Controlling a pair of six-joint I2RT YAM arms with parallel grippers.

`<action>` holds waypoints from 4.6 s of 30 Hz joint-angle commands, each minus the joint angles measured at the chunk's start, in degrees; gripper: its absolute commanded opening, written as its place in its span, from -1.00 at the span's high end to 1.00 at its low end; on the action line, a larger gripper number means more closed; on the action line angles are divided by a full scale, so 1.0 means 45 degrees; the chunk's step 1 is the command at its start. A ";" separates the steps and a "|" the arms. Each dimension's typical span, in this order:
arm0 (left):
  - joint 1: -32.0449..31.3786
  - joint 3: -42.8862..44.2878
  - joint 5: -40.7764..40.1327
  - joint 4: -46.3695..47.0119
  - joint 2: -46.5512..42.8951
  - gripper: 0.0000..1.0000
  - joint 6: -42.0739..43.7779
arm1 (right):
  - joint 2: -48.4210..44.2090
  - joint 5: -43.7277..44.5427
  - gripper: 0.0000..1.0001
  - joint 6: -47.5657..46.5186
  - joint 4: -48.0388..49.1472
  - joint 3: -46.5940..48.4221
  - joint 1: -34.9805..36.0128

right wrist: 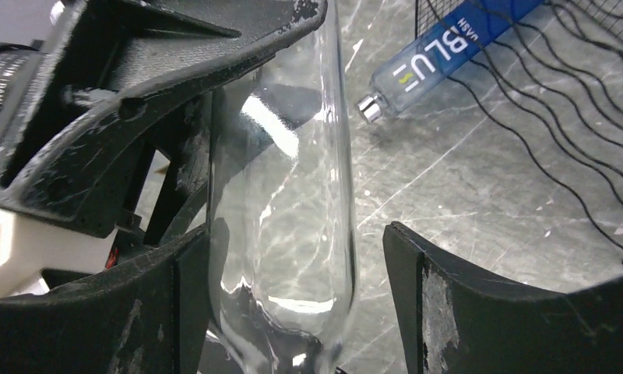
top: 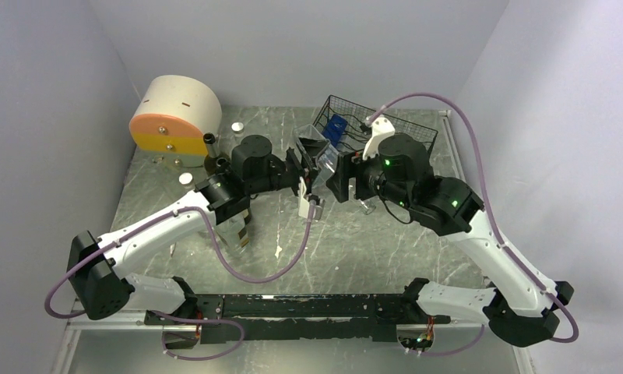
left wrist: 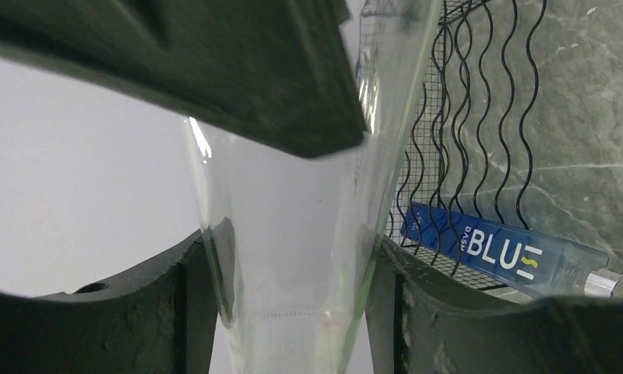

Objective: Put the wine bottle on the wine rack

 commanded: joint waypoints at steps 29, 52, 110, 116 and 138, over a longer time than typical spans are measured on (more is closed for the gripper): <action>-0.1016 0.0518 -0.0993 0.1177 0.0325 -0.97 -0.5743 | -0.0791 0.3822 1.00 0.1240 0.1991 -0.1198 0.0032; -0.1272 -0.1177 -0.4287 0.1078 -0.2441 -0.90 -1.7268 | -0.0521 0.1871 1.00 0.1122 0.7009 -0.8512 -0.1487; -0.1261 0.0761 -0.5348 -0.0802 -0.1838 -0.99 -1.8762 | 0.7651 0.8299 0.80 0.3997 1.3020 -0.7008 -0.2835; -0.1273 0.1074 -0.5197 -0.0919 -0.1626 -0.99 -1.8551 | 0.8744 0.8246 0.63 0.4364 1.2689 -0.6190 -0.3144; -0.1266 0.1464 -0.4550 -0.1355 -0.1180 -0.99 -1.8388 | 1.0356 0.8530 -0.38 0.3391 1.4185 -0.5878 -0.3491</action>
